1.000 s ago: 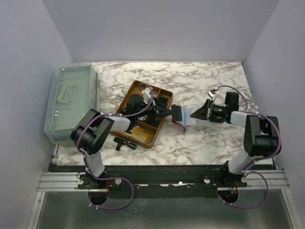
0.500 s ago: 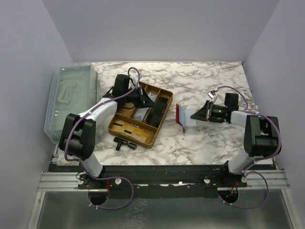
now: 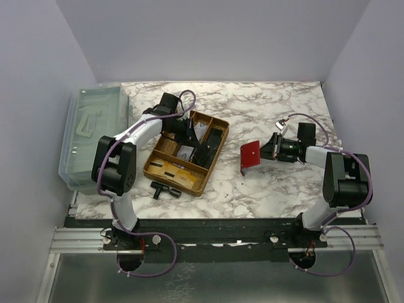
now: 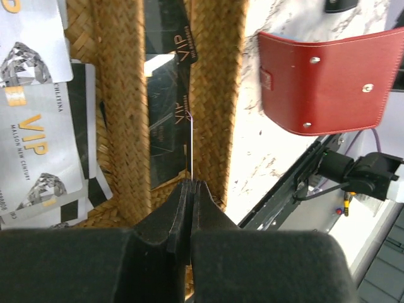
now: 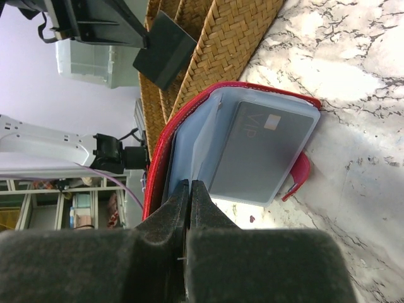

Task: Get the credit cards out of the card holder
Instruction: Place the credit card in the storage box, then remove the credit card from the card holder.

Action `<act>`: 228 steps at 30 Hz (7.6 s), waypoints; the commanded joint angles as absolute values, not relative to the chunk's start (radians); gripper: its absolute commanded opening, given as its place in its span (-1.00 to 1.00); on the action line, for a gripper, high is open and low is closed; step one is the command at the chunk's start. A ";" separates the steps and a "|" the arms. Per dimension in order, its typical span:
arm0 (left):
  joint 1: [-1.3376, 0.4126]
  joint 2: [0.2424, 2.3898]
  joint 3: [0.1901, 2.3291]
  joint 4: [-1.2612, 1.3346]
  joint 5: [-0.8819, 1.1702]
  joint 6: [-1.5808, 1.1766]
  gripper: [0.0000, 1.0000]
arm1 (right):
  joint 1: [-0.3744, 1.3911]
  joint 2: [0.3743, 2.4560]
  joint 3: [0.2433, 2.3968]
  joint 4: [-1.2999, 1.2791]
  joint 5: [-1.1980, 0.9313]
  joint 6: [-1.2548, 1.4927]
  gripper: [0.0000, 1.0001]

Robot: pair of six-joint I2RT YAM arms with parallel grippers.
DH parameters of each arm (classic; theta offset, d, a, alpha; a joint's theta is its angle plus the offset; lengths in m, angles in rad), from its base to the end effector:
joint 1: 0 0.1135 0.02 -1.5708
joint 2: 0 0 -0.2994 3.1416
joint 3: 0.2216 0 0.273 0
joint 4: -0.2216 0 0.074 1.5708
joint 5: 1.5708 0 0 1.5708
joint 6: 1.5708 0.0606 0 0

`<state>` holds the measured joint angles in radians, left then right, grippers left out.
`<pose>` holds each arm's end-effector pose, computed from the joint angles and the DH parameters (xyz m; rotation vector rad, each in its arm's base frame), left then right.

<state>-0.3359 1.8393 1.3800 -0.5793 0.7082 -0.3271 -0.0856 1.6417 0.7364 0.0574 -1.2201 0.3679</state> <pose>0.3889 -0.1775 0.2345 0.2774 2.6366 -1.1561 0.3193 0.0297 0.1686 -0.0696 2.2019 1.5872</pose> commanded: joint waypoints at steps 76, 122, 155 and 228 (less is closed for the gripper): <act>-0.328 1.150 0.861 -0.048 0.299 -0.840 0.95 | 0.374 1.809 1.193 -0.693 -0.743 -0.412 -0.73; -0.734 1.569 0.919 0.203 0.187 -0.868 0.76 | -0.120 1.609 0.990 -0.511 -1.116 -0.309 0.13; -0.844 1.916 1.241 -0.202 0.173 -0.779 -0.34 | 0.043 1.703 1.070 -0.398 -0.646 -0.384 -0.80; -0.826 2.015 1.326 -0.324 0.140 -0.778 -0.44 | 0.148 1.732 1.048 -0.389 -0.709 -0.348 -0.46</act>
<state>-0.8371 2.0232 1.3590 -0.2680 0.1753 -0.7887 0.1478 1.6974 0.9924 -0.3618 -0.6838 -0.3824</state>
